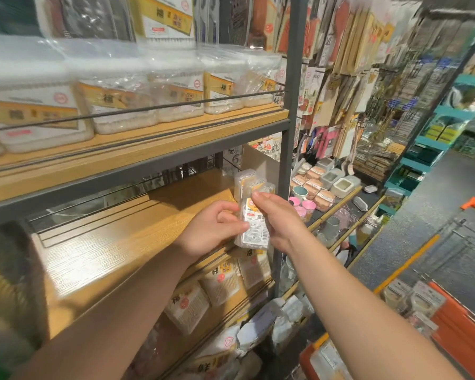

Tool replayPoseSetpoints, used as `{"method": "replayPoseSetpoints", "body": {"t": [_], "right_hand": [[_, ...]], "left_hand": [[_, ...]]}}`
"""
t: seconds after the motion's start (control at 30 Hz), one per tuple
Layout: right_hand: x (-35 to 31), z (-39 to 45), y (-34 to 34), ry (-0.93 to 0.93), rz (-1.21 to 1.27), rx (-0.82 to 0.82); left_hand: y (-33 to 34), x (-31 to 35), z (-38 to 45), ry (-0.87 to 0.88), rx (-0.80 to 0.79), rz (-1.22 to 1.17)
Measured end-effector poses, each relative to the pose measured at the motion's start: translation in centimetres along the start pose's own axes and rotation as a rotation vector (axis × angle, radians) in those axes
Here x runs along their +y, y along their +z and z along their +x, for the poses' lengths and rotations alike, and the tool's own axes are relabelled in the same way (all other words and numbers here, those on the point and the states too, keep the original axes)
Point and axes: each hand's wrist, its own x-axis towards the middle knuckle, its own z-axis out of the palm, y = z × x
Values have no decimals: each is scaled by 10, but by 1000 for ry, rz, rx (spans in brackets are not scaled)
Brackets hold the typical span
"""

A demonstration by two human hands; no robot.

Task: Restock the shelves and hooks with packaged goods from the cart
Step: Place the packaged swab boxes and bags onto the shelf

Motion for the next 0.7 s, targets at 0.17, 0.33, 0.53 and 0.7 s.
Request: {"method": "replayPoseSetpoints", "body": {"t": [0.17,0.33,0.53,0.7], "right_hand": [[9,2,10,16,36,-35],[13,9,-15,45,63,103],[20,9,-39,84,78,248],[23,8,-60,109,59,280]], "left_hand": [[-18,-4,-7,-46,40,15],[-47,-10,3,-51,233,-76],[-36,-37,43,-91,277,-71],[-14,-51,65,-90,231,-19]]}}
